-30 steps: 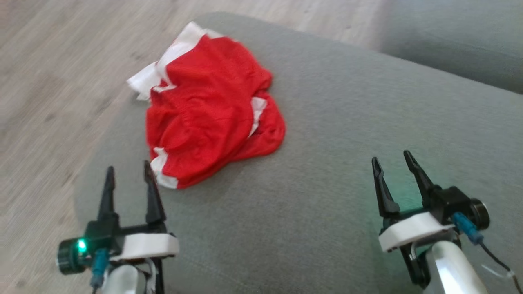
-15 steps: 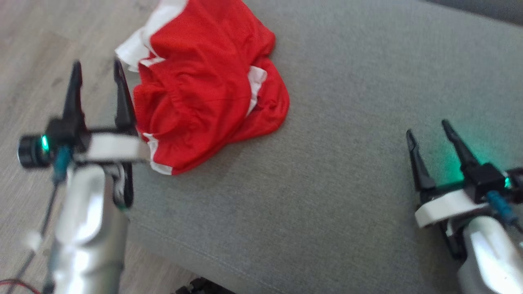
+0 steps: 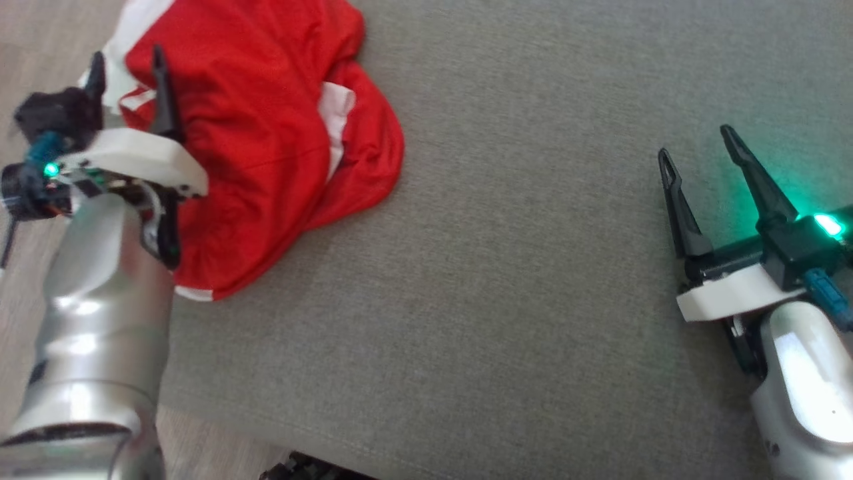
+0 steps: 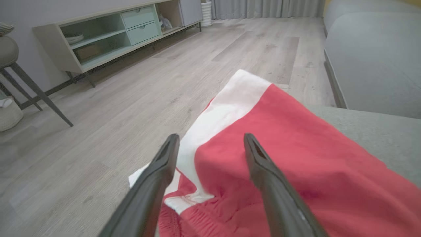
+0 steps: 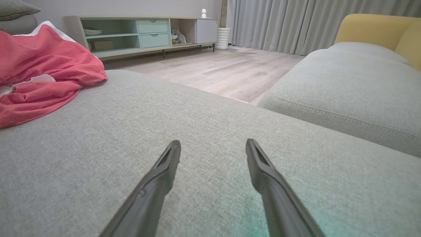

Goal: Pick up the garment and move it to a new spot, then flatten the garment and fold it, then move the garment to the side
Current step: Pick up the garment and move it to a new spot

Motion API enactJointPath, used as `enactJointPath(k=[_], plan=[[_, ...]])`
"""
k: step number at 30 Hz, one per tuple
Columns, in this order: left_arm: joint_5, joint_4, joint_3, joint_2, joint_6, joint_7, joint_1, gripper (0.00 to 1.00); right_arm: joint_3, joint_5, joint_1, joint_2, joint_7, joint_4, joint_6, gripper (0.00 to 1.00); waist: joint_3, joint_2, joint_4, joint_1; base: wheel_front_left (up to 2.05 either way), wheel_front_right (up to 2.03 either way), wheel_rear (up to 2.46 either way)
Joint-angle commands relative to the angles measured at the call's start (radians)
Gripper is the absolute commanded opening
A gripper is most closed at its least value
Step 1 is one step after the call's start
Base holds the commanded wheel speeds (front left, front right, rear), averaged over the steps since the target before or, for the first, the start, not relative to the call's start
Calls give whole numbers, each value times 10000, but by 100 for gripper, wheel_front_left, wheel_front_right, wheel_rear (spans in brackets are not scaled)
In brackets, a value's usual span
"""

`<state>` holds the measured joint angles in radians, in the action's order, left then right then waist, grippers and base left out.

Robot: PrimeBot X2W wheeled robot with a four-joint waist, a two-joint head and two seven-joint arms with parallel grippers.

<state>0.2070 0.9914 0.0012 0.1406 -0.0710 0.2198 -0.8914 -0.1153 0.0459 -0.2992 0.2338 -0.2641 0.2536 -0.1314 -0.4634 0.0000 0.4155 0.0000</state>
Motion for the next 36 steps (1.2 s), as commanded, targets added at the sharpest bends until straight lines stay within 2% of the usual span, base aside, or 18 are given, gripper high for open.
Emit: enactJointPath(k=[1, 6, 7, 8, 9, 10, 17, 24, 30, 36], plan=[[225, 112, 403, 629, -11, -30, -439, 100, -157, 117, 227, 205, 24, 160, 7, 100, -212, 0, -209, 0, 0, 0, 0], [557, 1220, 509, 721, -226, -132, -887, 100, -308, -18, -22, 371, 24, 283, 7, 100, -487, 0, -487, 0, 0, 0, 0], [593, 1372, 502, 742, -267, -107, -949, 80, -336, -37, -64, 385, 24, 303, 7, 100, -520, 0, -530, 0, 0, 0, 0], [593, 1372, 502, 742, -267, -107, -949, 80, -336, -37, -64, 385, 24, 303, 7, 100, -520, 0, -530, 0, 0, 0, 0], [619, 1486, 491, 763, -301, -55, -1007, 33, -342, -51, -94, 392, 24, 323, 7, 100, -542, 0, -562, 0, 0, 0, 0], [634, 1565, 464, 783, -342, 11, -1054, 0, -340, -61, -116, 387, 24, 341, 7, 100, -555, 0, -591, 0, 0, 0, 0], [457, 1111, 275, 1164, -443, 398, -1327, 0, -331, -54, -160, 136, 24, 428, 7, 100, -260, 0, -772, 0, 0, 0, 0], [-212, -1761, 158, 1757, -369, 416, -1361, 0, -452, -326, -195, -471, 24, 535, 7, 100, 785, 0, -1257, 0, 0, 0, 0], [-743, -3520, -450, 2257, -469, 348, -1637, 0, -527, -537, -29, -1184, 24, 606, 7, 100, 1885, 0, -2300, 0, 0, 0, 0], [-736, -5353, -1315, 2694, -571, -654, -2083, 0, -347, -695, 359, -1679, 23, 357, 7, 100, 2659, 0, -3785, 0, 0, 0, 0]])
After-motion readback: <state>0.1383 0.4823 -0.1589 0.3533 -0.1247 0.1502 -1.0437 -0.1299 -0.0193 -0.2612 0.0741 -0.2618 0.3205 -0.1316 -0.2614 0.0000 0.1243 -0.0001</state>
